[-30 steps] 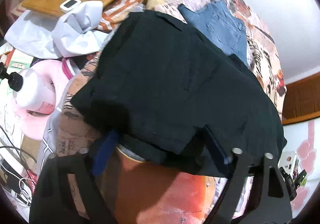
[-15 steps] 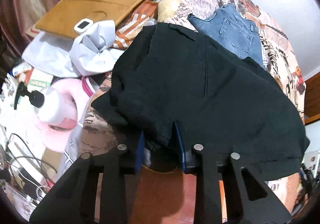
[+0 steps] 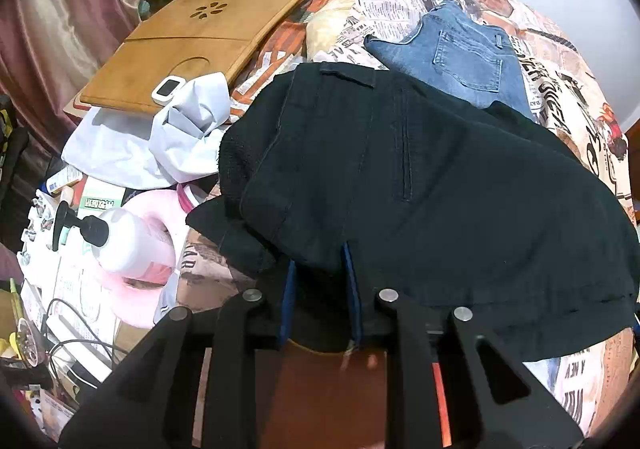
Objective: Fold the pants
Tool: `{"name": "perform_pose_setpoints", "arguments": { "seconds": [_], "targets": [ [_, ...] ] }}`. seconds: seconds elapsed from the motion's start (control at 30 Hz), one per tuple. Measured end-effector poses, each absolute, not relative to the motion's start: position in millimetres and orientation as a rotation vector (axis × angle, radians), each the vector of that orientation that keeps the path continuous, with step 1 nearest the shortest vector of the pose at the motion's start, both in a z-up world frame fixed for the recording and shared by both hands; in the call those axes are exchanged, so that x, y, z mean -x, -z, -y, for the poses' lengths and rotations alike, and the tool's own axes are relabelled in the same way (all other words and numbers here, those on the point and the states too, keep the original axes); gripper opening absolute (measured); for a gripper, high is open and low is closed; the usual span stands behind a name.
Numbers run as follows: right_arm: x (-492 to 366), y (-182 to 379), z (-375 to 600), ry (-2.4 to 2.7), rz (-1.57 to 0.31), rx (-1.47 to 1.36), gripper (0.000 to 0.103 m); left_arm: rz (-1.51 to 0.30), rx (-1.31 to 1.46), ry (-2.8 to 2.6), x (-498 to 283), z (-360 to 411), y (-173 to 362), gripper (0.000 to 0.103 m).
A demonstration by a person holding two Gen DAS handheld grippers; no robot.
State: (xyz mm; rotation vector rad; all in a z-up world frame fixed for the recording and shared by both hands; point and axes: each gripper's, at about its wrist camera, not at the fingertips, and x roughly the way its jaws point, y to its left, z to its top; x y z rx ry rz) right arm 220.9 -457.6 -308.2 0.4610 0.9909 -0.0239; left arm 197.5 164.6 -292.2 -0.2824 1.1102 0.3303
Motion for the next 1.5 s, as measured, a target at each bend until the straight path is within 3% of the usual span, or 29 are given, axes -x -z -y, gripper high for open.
{"name": "perform_pose_setpoints", "arguments": {
  "seconds": [0.1, 0.13, 0.27, 0.7, 1.17, 1.33, 1.43, 1.5],
  "targets": [
    [-224.7, 307.2, 454.7, 0.046, -0.991, -0.439, 0.03, -1.095, 0.264, -0.335, -197.0, -161.4, 287.3, 0.02],
    [-225.8, 307.2, 454.2, 0.043, -0.995, -0.434, 0.018, -1.082, 0.247, -0.342, -196.4, -158.9, 284.1, 0.019],
    [-220.6, 297.3, 450.7, 0.035, -0.969, -0.389, 0.014, -1.016, 0.191, -0.36, -194.2, -148.8, 267.2, 0.013],
    [-201.1, 207.4, 462.0, -0.015, -0.747, -0.336, 0.009, -0.848, 0.267, -0.282, -189.2, -166.4, 183.7, 0.01],
    [-192.9, 286.9, 468.5, 0.014, -0.966, -0.344, 0.008, -1.143, 0.317, -0.294, -166.7, -174.4, 293.9, 0.011],
    [-190.9, 295.0, 465.4, 0.012, -1.008, -0.321, 0.009, -1.173, 0.237, -0.293, -168.0, -163.0, 302.1, 0.013],
    [-190.2, 289.7, 464.4, 0.012, -1.017, -0.3, 0.011, -1.166, 0.197, -0.311, -166.9, -160.8, 293.7, 0.02],
    [-189.1, 284.4, 465.4, 0.018, -1.022, -0.289, 0.017, -1.16, 0.198, -0.327, -166.2, -163.8, 286.3, 0.032]
  ]
}}
